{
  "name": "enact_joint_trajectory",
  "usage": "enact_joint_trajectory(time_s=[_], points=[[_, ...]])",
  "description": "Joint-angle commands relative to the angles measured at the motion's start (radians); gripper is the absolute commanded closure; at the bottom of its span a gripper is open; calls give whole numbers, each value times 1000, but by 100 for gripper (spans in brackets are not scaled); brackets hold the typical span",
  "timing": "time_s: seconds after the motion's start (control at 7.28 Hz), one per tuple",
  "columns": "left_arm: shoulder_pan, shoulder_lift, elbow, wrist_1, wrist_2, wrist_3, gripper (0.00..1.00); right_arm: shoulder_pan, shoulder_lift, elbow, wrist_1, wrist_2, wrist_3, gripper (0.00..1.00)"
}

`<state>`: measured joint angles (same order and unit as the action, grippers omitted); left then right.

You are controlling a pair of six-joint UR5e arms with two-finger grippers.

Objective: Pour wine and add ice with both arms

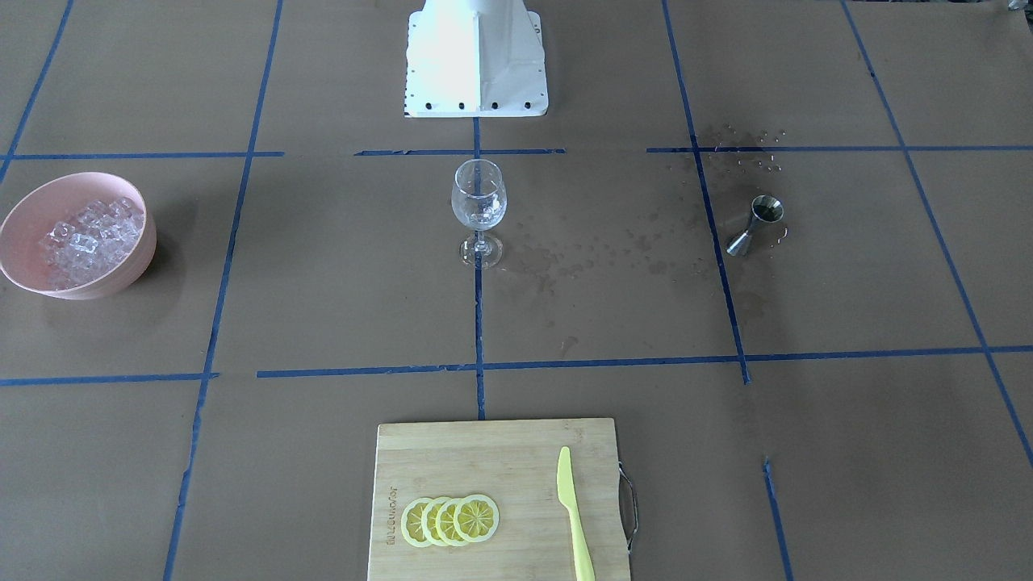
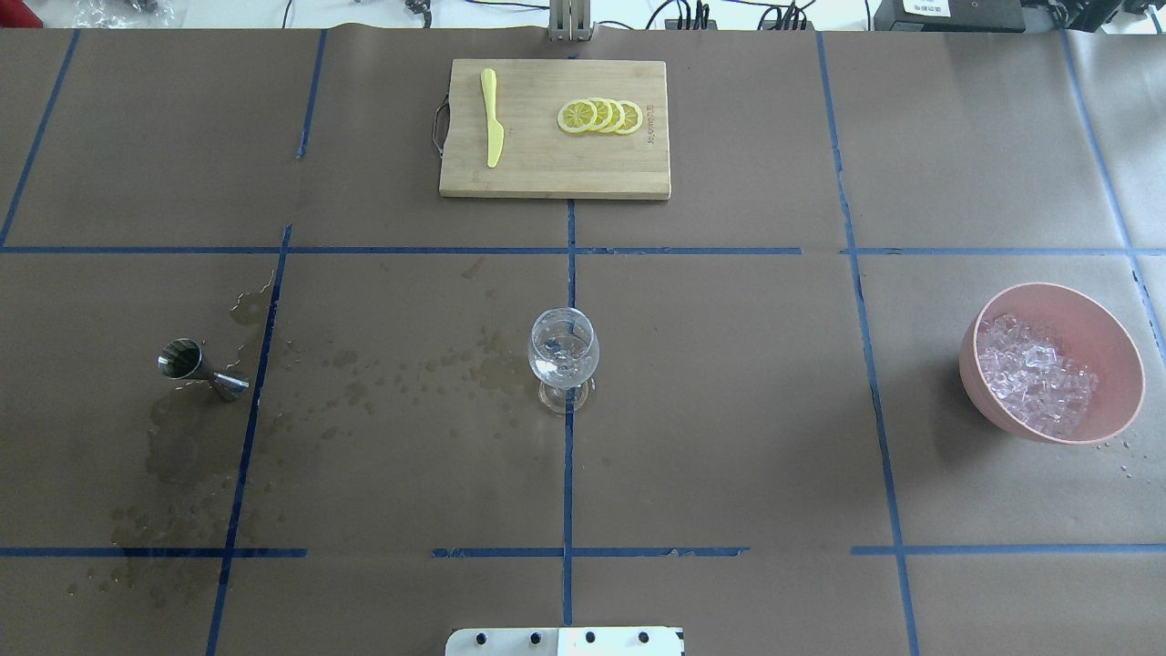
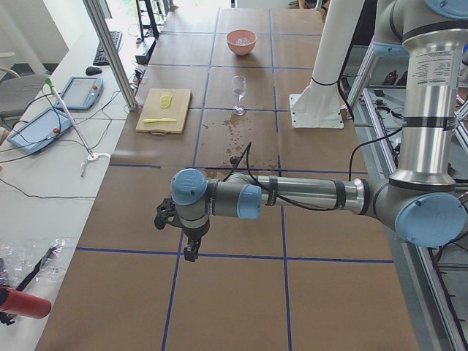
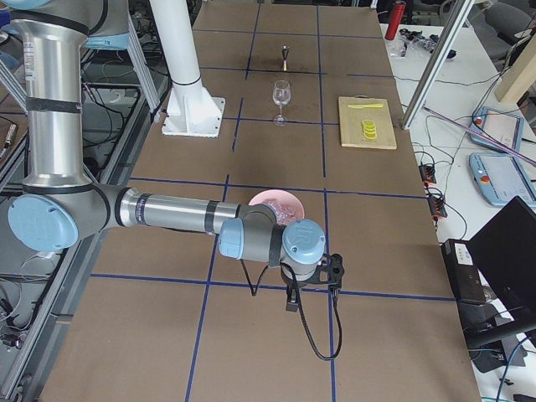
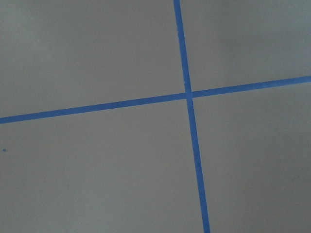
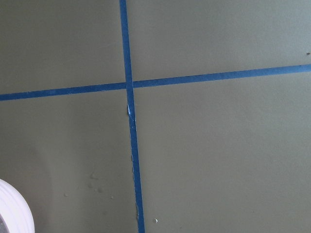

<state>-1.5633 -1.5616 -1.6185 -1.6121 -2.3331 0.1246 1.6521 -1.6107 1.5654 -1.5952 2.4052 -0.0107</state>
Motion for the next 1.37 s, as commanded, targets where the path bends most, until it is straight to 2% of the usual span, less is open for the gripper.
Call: enact_joint_trajectory(time_s=[0.0, 0.14, 0.27, 0.41, 0.55, 0.69, 1.1, 1.24], points=[[3, 0, 0, 0, 0, 0, 0, 0, 2, 10, 1, 0, 0, 0], [3, -6, -21, 0, -2, -2, 0, 0, 0, 8, 3, 2, 0, 0], [3, -8, -102, 6, -49, -16, 0, 0, 0, 12, 3, 3, 0, 0], [2, -12, -224, 3, -95, -104, 0, 0, 0, 16, 4, 5, 0, 0], [9, -18, -339, 9, -97, -187, 0, 0, 0, 34, 5, 3, 2, 0], [64, -24, -410, 9, -92, -265, 0, 0, 3, 36, 5, 0, 0, 0], [269, -14, -607, 0, 41, -585, 7, 0, 12, 58, 5, 3, -2, 0], [351, 21, -668, -52, 126, -699, 7, 0, 18, 79, 6, 6, 5, 0]])
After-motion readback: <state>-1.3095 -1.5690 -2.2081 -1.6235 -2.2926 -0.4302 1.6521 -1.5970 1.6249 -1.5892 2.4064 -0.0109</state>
